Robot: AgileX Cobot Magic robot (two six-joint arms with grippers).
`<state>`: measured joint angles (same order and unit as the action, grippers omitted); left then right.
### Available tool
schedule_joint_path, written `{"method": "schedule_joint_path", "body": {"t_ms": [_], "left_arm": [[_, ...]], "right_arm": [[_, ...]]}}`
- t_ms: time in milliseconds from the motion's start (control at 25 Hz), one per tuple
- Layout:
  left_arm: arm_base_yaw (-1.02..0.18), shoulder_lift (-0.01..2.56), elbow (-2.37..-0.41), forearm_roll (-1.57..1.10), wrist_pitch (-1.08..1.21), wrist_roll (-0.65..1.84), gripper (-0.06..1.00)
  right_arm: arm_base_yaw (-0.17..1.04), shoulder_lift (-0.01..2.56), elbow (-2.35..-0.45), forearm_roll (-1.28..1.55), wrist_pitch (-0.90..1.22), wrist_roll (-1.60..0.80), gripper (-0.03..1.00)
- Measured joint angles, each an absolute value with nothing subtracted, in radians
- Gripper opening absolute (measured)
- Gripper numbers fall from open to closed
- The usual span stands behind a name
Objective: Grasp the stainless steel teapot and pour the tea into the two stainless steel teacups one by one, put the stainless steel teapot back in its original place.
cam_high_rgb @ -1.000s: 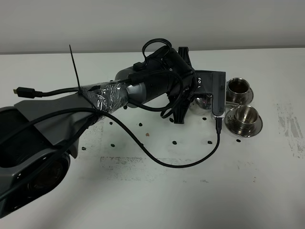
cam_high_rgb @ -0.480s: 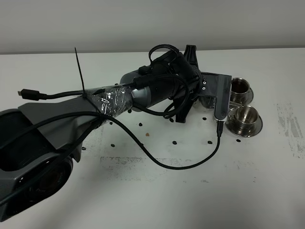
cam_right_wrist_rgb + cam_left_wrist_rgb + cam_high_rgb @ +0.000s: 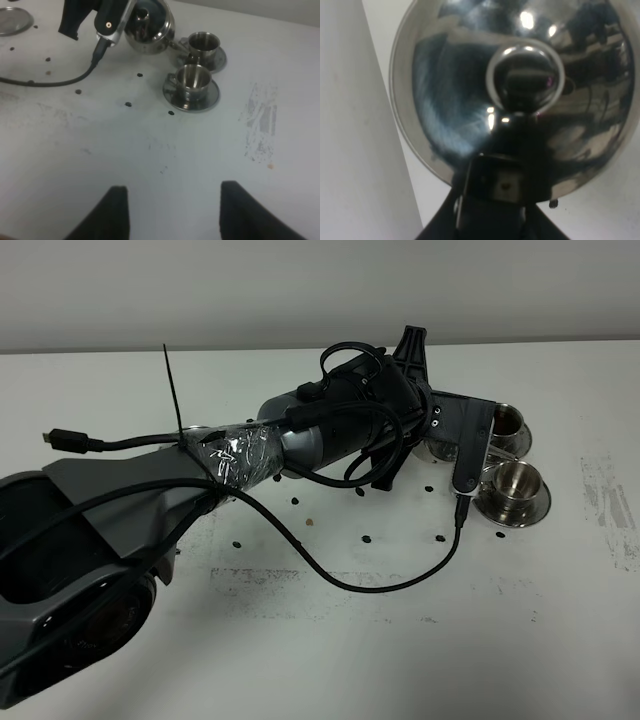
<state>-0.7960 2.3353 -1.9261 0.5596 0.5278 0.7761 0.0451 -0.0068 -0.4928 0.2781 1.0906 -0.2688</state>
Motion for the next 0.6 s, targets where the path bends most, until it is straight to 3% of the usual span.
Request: {"method": "schedule_joint_path", "body": {"t_ms": [600], "left_arm": [[-0.806, 2.348, -1.926, 0.607, 0.496, 0.85, 0.16]], "right_arm": [[0.045, -0.007, -0.493, 0.278, 1.091, -0.268, 0.4]]}}
